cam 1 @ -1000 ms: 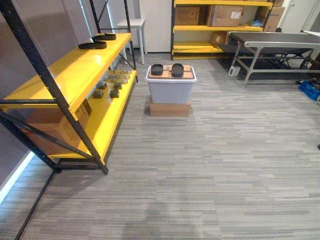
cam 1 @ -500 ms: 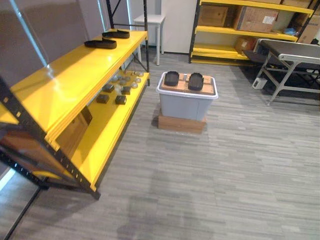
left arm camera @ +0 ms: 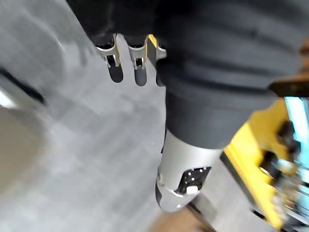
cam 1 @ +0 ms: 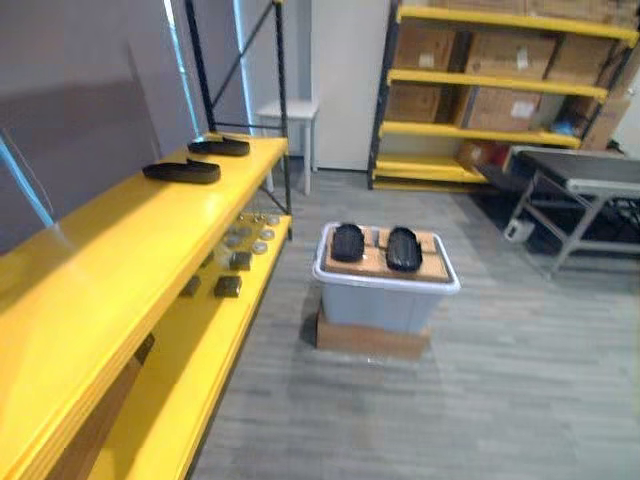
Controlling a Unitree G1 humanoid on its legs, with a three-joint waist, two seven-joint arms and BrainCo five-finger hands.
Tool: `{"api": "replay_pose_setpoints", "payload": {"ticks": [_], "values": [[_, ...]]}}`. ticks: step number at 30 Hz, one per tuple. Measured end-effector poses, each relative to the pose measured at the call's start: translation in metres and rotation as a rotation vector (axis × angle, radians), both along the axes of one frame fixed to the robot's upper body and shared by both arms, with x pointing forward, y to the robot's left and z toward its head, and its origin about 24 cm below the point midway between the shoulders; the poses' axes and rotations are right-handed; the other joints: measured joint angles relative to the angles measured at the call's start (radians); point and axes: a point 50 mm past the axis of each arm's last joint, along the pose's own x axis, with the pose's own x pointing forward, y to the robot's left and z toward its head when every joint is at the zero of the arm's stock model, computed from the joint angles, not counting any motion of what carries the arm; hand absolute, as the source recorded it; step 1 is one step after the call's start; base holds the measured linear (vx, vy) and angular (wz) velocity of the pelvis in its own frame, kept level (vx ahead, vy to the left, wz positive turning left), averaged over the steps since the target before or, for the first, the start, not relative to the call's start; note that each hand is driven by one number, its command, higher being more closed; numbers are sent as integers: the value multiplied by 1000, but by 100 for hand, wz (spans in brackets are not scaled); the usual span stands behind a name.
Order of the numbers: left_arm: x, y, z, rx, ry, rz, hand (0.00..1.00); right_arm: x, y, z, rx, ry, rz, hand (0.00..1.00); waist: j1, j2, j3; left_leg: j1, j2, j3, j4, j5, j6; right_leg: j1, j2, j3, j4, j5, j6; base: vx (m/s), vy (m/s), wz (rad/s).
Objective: Walk over and take plastic housings, then place them on the shelf
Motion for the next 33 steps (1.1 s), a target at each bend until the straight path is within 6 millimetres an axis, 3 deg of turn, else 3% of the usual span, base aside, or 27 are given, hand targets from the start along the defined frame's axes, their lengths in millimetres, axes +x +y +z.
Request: {"api": "replay_pose_setpoints", "payload": {"ticks": [1, 2, 3, 4, 5, 6, 7, 8, 9, 11, 13, 14, 15, 16, 17, 19, 21, 23, 24, 26, 28, 29, 30, 31, 32, 33], "values": [[3, -1, 1, 0, -7, -3, 0, -1, 0, 0, -1, 4, -3, 0, -7, 2, 0, 26, 10, -20, -15, -15, 1, -21, 12, -21, -94, -2, 3, 752, -196, 80], [9, -1, 2, 1, -17, -7, 0, -5, 0, 0, 1, 13, -14, 0, -31, 5, 0, 91, 38, -61, -59, -44, 5, -24, 50, -77, -403, 11, 12, 619, -189, 71], [8, -2, 2, 0, -17, -6, 0, -6, 1, -1, 2, 19, -17, 0, -36, 5, 0, 128, 45, -74, -84, -46, 9, -18, 65, -97, -529, 25, 1, 1008, -331, 76], [6, 0, 1, 3, -13, 3, 0, -10, 0, -1, 1, 27, -39, 0, -42, 4, 2, 186, 48, -94, -101, -51, 0, -7, 86, -104, -680, 127, -59, 870, -293, 48], [4, -8, -1, -20, -5, 20, 0, -10, -6, 0, -11, 30, -45, 0, -52, 38, -3, 191, 69, -101, -47, -58, -30, 5, 107, -107, -643, 138, -155, 1057, -313, 36], [1, -14, -3, -44, -4, 47, 0, -5, -11, 2, -24, 11, -42, 0, -47, 78, -11, 140, 86, -96, 92, -17, -144, 17, 122, -120, -592, 68, -184, 674, -180, 10], [0, -14, -3, -50, -4, 67, 0, -2, -11, 2, -22, 1, -41, 0, -43, 83, -8, 112, 79, -90, 181, 29, -221, 32, 126, -122, -572, 32, -184, 649, -174, -9], [-4, -15, -4, -57, 0, 98, 0, 1, -12, 2, -22, -9, -49, 0, -42, 102, 0, 64, 80, -92, 344, 126, -373, 84, 147, -115, -580, -9, -189, 747, -154, -22], [-11, -14, -6, -66, 8, 146, 0, 3, -13, 3, -24, -19, -69, 0, -33, 125, 9, -48, 87, -96, 659, 221, -501, 193, 196, -109, -615, -66, -190, 734, -110, -19], [-19, -10, -6, -56, 21, 157, 0, 8, -11, 2, -14, -25, -73, 0, -21, 116, 19, -219, 118, -26, 956, 220, -499, 333, 232, -92, -683, -104, -203, 793, -56, -29], [-32, -10, -9, -54, 61, 132, 0, 17, -11, 2, -7, -39, -69, 0, 0, 88, 15, -371, 168, 86, 971, 167, -449, 454, 232, -47, -794, -97, -192, 651, -25, -55], [-40, -9, -10, -65, 68, 161, 0, 21, -13, 3, -10, -50, -74, 0, 13, 72, 16, -426, 204, 160, 824, 88, -357, 525, 220, -15, -861, -88, -175, 484, 0, -58], [-44, -9, -11, -64, 80, 166, 0, 23, -14, 3, -12, -56, -84, 0, 17, 72, 19, -434, 209, 188, 695, 51, -342, 554, 212, 0, -881, -88, -159, 713, 33, -73], [-52, -11, -12, -69, 99, 165, 0, 22, -22, 5, -31, -65, -129, 0, 26, 77, 17, -419, 186, 201, 376, 44, -319, 581, 198, 21, -872, -108, -123, 573, 104, -64], [-57, -14, -14, -71, 123, 130, 0, 16, -28, 6, -48, -51, -145, 0, 36, 93, 9, -390, 169, 197, 165, 167, -245, 590, 201, 26, -823, -138, -87, 569, 137, -59], [-57, -7, -12, -40, 128, 96, 0, 18, -23, 5, -50, -38, -78, 0, 32, 65, 1, -313, 142, 212, 78, 167, -240, 552, 155, 21, -685, -137, -82, 561, 126, -10], [-41, -2, -9, -9, 99, 35, 0, 29, -20, 8, -78, -39, 37, 0, 29, 39, 5, -296, 116, 207, 53, 152, -226, 460, 107, 27, -487, -136, -76, 482, 51, 19], [-22, 3, -4, 23, 62, -37, 0, 54, -16, 12, -108, -82, 166, 0, 27, 19, 24, -263, 99, 207, 35, 135, -212, 354, 66, 45, -259, -100, -20, 420, -55, 12], [-16, 5, -2, 34, 51, -58, 0, 66, -15, 16, -126, -115, 216, 0, 26, 25, 24, -231, 109, 200, 8, 135, -211, 338, 60, 37, -236, -124, -10, 352, -85, 13], [-11, 9, 0, 55, 33, -73, 0, 80, -16, 23, -165, -161, 265, 0, 28, 42, 22, -184, 143, 196, -31, 135, -212, 331, 30, -19, -287, -151, -13, 297, -74, 5], [-11, 17, 3, 74, 27, -61, 0, 92, -19, 31, -215, -206, 305, 0, 28, 41, 17, -161, 181, 193, -47, 135, -221, 320, -10, -45, -388, -151, -13, 265, -137, 2], [-12, 25, 5, 99, 30, -56, 0, 100, -28, 40, -280, -228, 335, 0, 24, 32, 12, -161, 199, 184, -43, 125, -245, 306, -49, -31, -517, -131, -23, 215, -205, 6], [-14, 28, 5, 109, 31, -54, 0, 103, -33, 43, -309, -232, 343, 0, 24, 26, 9, -161, 205, 182, -38, 114, -263, 302, -67, -29, -580, -89, -29, 253, -307, -1], [-17, 34, 7, 129, 38, -50, 0, 106, -38, 47, -348, -237, 356, 0, 26, 1, 2, -162, 204, 183, -30, 93, -296, 288, -96, -11, -661, 76, -50, 175, -242, -1], [-22, 38, 6, 139, 60, -44, 0, 108, -46, 51, -383, -229, 368, 0, 22, -2, -3, -168, 216, 167, -14, 67, -331, 294, -78, 35, -658, 64, 16, 222, -393, -15], [-27, 35, 4, 130, 72, -43, 0, 111, -56, 55, -429, -216, 403, 0, 27, 20, -9, -174, 253, 167, -11, 67, -333, 288, -42, 43, -664, 63, 13, 155, -323, -14]]}}
